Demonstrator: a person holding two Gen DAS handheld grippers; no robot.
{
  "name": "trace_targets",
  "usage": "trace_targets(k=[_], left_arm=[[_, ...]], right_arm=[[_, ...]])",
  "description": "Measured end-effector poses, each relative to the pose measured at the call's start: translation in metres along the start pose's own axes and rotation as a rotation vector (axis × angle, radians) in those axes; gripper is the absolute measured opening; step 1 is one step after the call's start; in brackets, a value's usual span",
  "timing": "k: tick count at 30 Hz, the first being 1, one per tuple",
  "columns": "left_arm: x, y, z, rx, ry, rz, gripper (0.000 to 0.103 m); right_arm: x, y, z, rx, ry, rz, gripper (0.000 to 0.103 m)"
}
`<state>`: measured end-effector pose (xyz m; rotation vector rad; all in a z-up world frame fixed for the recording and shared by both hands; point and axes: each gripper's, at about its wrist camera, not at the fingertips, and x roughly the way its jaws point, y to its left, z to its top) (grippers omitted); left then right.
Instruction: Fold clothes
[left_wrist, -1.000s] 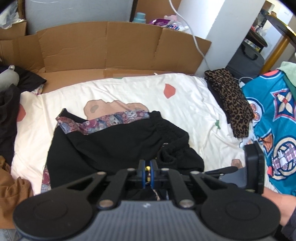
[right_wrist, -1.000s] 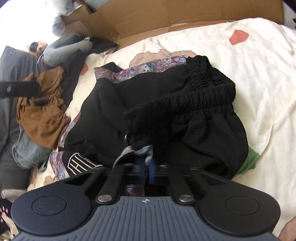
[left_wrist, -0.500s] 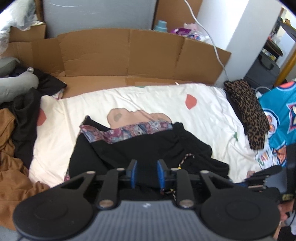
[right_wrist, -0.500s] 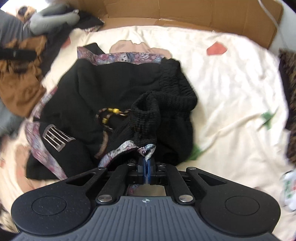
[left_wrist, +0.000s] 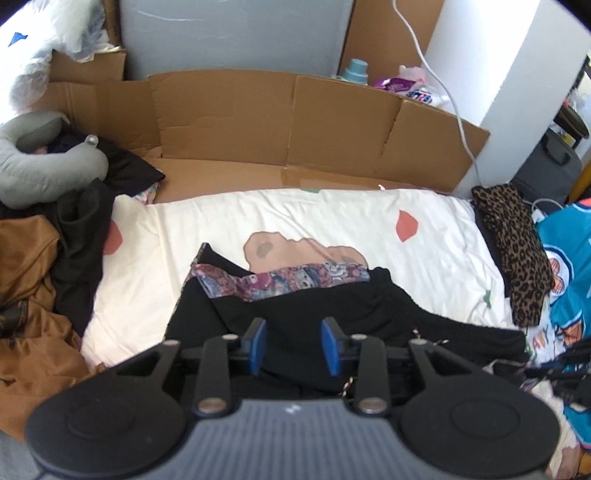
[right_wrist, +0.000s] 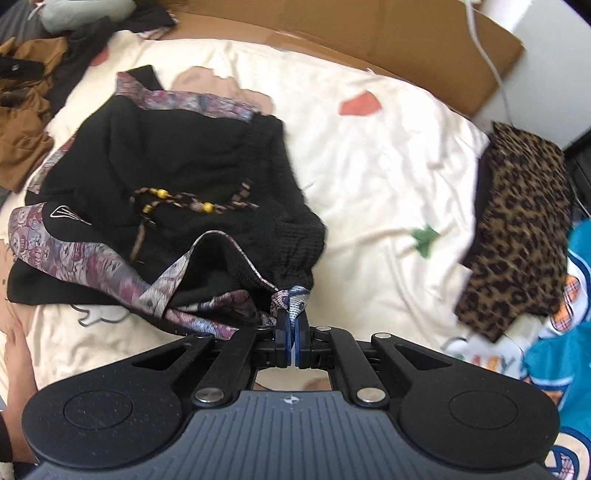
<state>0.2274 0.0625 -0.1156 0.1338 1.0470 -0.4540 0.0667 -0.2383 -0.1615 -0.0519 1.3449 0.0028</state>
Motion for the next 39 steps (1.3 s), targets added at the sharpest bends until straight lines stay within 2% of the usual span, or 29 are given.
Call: trace_targets(k=[3,6,10,15,21,26,31,33,39], left_arm=[[-0.005,0.004,-0.001,0.016,0.022,0.043,0.040],[-0.009,0.009,0.000,0.012,0.040,0.089,0.041],[-0.011,0.015,0.003,-0.023,0.026,0.112,0.050],[0.004,0.021,0.003,-0.066,0.032,0.124,0.051],[0.036,0.026,-0.004,-0.043,0.080,0.153,0.056],[0.073,0.030,-0.019,0.010,0.139,0.190,0.059],[0.110,0.041,-0.039,0.012,0.153,0.205,0.069],[0.124,0.051,-0.044,-0.002,0.152,0.173,0.069],[0.153,0.077,-0.042,-0.068,0.142,0.191,0.071]], right_arm=[[-0.002,-0.016,-0.004,0.021,0.031,0.003,0.000],[-0.006,-0.025,-0.008,-0.012,0.039,0.006,0.000],[-0.007,-0.047,-0.014,0.005,0.030,0.014,0.000],[0.002,-0.082,-0.015,0.084,0.018,-0.016,0.000],[0.012,-0.123,-0.002,0.151,-0.039,-0.082,0.000],[0.030,-0.147,-0.001,0.164,-0.048,-0.129,0.000],[0.048,-0.160,-0.008,0.170,-0.042,-0.117,0.000],[0.053,-0.162,-0.010,0.173,-0.044,-0.111,0.000],[0.065,-0.169,-0.016,0.201,-0.063,-0.068,0.000]])
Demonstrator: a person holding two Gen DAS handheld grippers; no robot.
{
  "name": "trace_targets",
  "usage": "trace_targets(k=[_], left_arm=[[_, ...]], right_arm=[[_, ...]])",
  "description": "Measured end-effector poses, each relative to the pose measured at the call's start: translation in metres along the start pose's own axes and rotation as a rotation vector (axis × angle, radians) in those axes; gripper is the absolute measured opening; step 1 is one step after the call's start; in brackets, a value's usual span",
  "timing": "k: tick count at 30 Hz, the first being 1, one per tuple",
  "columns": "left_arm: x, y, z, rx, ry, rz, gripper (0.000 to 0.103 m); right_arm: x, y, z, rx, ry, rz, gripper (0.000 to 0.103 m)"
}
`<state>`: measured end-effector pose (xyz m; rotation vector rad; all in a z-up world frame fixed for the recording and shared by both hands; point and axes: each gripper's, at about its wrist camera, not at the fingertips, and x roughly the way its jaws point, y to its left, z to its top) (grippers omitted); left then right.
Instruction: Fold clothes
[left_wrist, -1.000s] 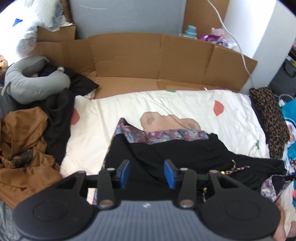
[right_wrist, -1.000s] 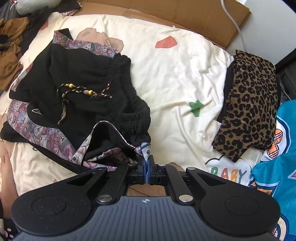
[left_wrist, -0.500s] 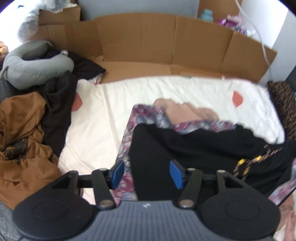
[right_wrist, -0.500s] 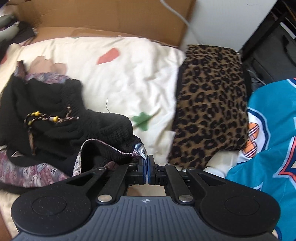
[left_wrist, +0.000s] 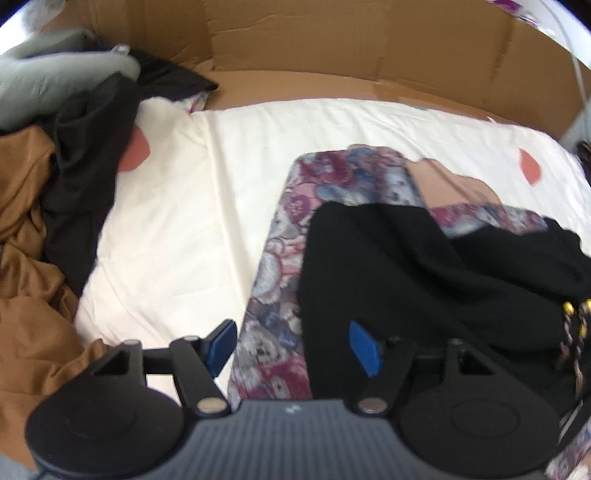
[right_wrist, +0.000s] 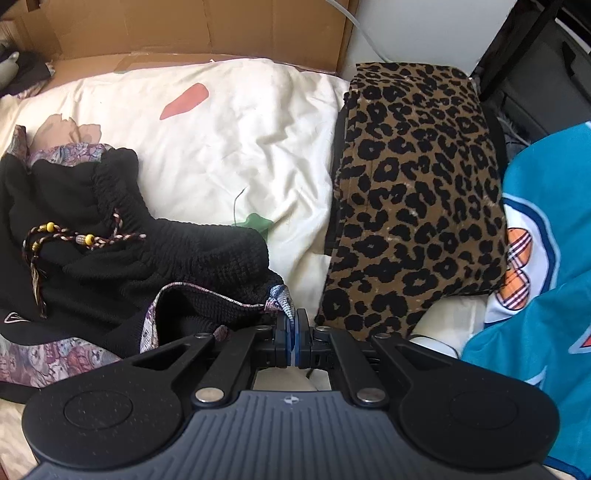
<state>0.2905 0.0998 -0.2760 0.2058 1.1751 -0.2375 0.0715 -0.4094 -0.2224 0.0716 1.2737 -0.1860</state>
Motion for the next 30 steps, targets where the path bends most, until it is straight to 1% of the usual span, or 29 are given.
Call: trace_targets(k=[2,5,7,9,11,13,15,16,17,18,21,24,27,30], left_arm=[[0.006,0.004,0.003,-0.007,-0.007,0.009,0.071],[0.014,0.012,0.008,-0.064,-0.024,-0.003,0.071],[0.019,0.014,0.010,-0.084,-0.018,-0.013,0.071],[0.024,0.012,0.010,-0.081,-0.010,-0.016,0.070],[0.030,0.008,0.009,-0.069,0.004,-0.032,0.065],[0.037,0.006,0.007,-0.074,0.033,-0.052,0.063],[0.041,0.005,0.004,-0.091,0.052,-0.069,0.047],[0.042,0.005,0.003,-0.100,0.058,-0.077,0.033],[0.043,0.004,0.001,-0.105,0.062,-0.084,0.012],[0.042,0.004,0.000,-0.110,0.065,-0.093,0.005],[0.035,0.009,-0.002,-0.153,0.054,-0.114,0.004],[0.018,0.016,-0.008,-0.207,0.021,-0.130,0.003],[-0.005,0.019,-0.014,-0.212,0.005,-0.138,0.003],[-0.032,0.033,-0.028,-0.226,-0.003,-0.137,0.002]], right_arm=[[0.003,-0.001,-0.002,0.002,0.007,0.007,0.000],[0.006,-0.001,-0.005,-0.002,-0.006,0.046,0.000],[0.007,-0.001,-0.006,-0.001,-0.004,0.052,0.000],[0.009,-0.001,-0.007,-0.006,0.001,0.047,0.000],[0.012,-0.001,-0.009,0.004,0.010,0.047,0.000],[0.016,-0.001,-0.011,0.008,0.021,0.045,0.000],[0.019,0.002,-0.013,-0.003,0.033,0.040,0.000],[0.020,0.005,-0.013,-0.010,0.036,0.041,0.000],[0.020,0.006,-0.013,-0.017,0.038,0.042,0.000],[0.020,0.008,-0.012,-0.021,0.039,0.042,0.000],[0.018,0.010,-0.008,-0.019,0.035,0.042,0.000],[0.015,0.011,-0.007,-0.016,0.028,0.041,0.000],[0.014,0.011,-0.007,-0.018,0.033,0.034,0.000],[0.013,0.011,-0.008,-0.019,0.034,0.035,0.000]])
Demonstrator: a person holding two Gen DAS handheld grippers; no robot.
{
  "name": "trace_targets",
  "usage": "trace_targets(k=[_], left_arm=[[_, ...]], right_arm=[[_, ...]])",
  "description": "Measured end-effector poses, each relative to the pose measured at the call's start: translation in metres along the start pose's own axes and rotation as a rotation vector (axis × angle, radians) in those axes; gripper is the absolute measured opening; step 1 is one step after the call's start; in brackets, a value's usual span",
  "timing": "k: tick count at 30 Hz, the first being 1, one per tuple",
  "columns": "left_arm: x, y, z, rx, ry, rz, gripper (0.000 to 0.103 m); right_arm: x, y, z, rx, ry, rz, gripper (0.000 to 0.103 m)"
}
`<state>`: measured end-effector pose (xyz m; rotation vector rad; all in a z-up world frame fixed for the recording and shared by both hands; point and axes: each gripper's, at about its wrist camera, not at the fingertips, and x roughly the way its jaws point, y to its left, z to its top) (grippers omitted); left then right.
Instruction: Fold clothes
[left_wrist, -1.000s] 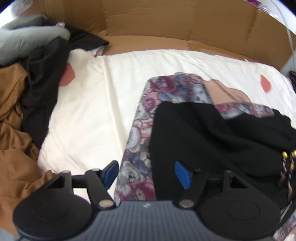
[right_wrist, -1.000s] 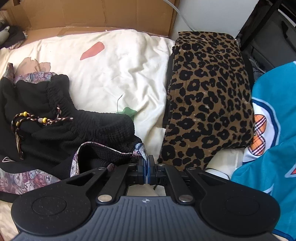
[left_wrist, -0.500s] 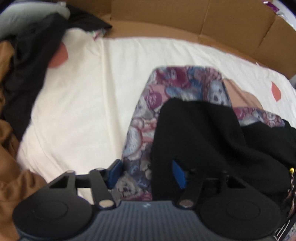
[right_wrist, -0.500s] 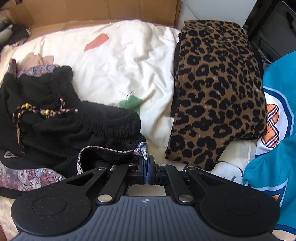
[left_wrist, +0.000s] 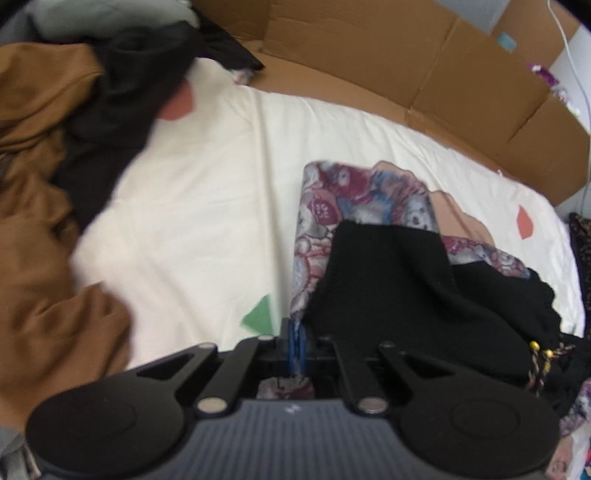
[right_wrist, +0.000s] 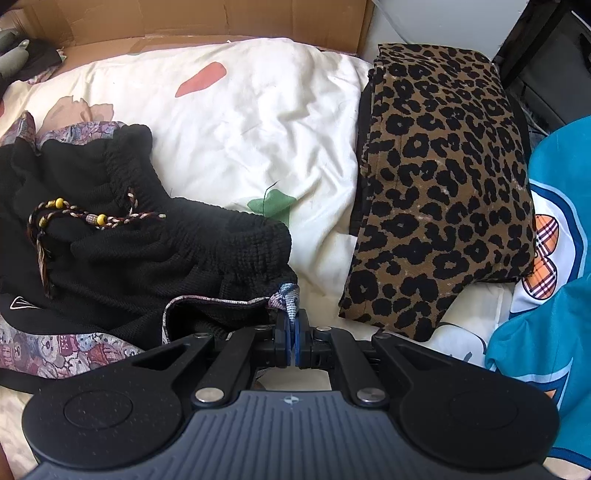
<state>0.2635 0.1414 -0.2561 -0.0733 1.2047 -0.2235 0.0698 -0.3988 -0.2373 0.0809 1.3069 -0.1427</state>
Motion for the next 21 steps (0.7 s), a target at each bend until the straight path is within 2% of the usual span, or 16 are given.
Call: trace_targets(k=[8,11,21], left_arm=[[-0.060,0.042,-0.061,-0.073,-0.002,0.034,0.002],[-0.080,0.062,-0.086,-0.135,-0.012,0.045,0.002],[-0.132,0.122,-0.127,-0.232,-0.023,0.149,0.001]], right_arm=[[-0.009,0.008,0.001,-0.004,-0.017,0.031,0.000],[-0.013,0.020,0.004,-0.021,-0.027,0.056,0.000],[-0.023,0.075,0.011,-0.085,-0.020,0.187,0.000]])
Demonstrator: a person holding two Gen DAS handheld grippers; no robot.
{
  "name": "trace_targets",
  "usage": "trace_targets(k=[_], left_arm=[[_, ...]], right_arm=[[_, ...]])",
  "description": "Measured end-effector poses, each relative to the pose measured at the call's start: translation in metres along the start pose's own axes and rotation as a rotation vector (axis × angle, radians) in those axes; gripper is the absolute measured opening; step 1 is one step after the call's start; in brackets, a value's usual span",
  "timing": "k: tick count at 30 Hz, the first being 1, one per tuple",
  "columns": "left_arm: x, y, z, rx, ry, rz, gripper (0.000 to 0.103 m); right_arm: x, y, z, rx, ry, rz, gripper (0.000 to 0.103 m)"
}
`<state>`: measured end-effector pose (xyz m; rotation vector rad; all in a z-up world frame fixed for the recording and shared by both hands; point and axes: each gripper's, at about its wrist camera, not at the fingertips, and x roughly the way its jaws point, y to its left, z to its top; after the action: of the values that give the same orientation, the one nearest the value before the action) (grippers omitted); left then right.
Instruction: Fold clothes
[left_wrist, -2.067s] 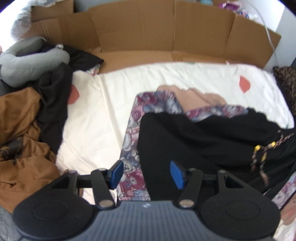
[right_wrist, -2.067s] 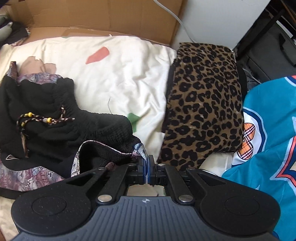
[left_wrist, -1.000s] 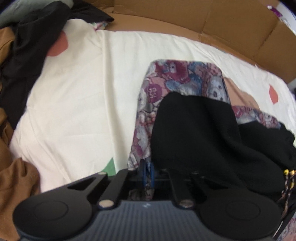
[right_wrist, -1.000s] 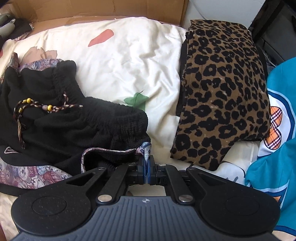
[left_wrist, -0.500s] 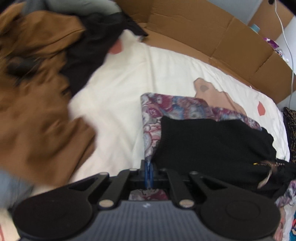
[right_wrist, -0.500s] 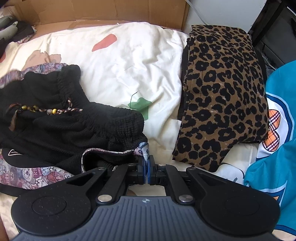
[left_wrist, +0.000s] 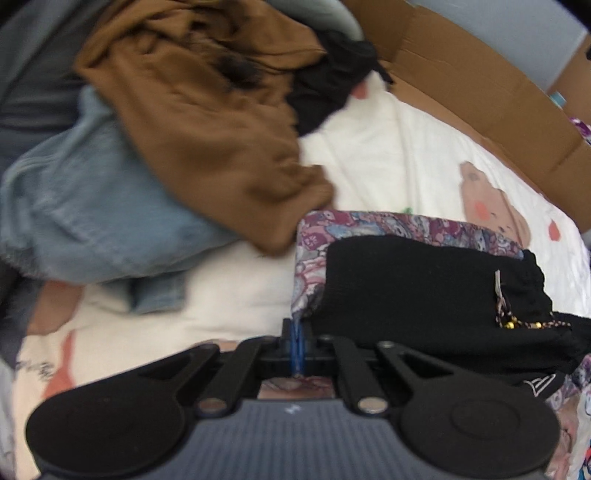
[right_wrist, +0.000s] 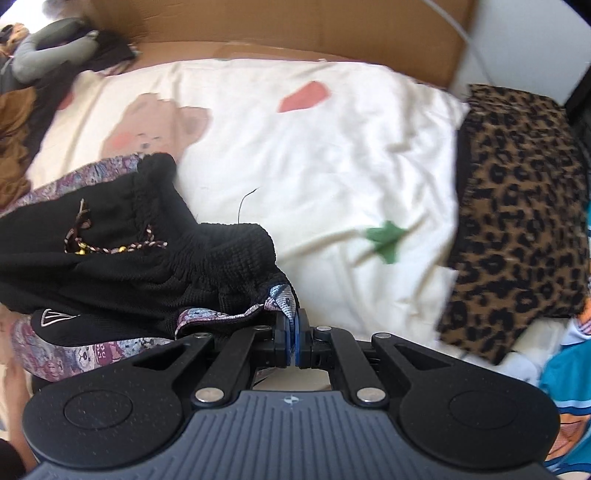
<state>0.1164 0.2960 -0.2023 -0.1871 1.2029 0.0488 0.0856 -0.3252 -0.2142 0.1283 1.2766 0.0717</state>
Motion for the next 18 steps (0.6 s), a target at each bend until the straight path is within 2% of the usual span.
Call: trace_targets(k=[6,10,14,15,18], left_arm=[[-0.014,0.035,-0.015,-0.017,0.025,0.074,0.001],[-0.012,0.052,-0.027,-0.036,0.059,0.076,0.001],[-0.012,0.050,-0.028,-0.022,0.062,0.083,0.004],[-0.013,0.048,-0.025,-0.017,0.058,0.091,0.008],[-0.016,0.039,-0.012,0.000,0.036,0.108,0.009]], right_arm=[[0.003,0.045,0.003,-0.058,0.010,0.057,0.000],[0.008,0.061,0.001,-0.080,0.019,0.066,0.000],[0.013,0.061,0.000,-0.086,0.027,0.051,0.000],[0.013,0.059,0.000,-0.081,0.029,0.048,0.000],[0.015,0.051,0.000,-0.068,0.032,0.040,0.000]])
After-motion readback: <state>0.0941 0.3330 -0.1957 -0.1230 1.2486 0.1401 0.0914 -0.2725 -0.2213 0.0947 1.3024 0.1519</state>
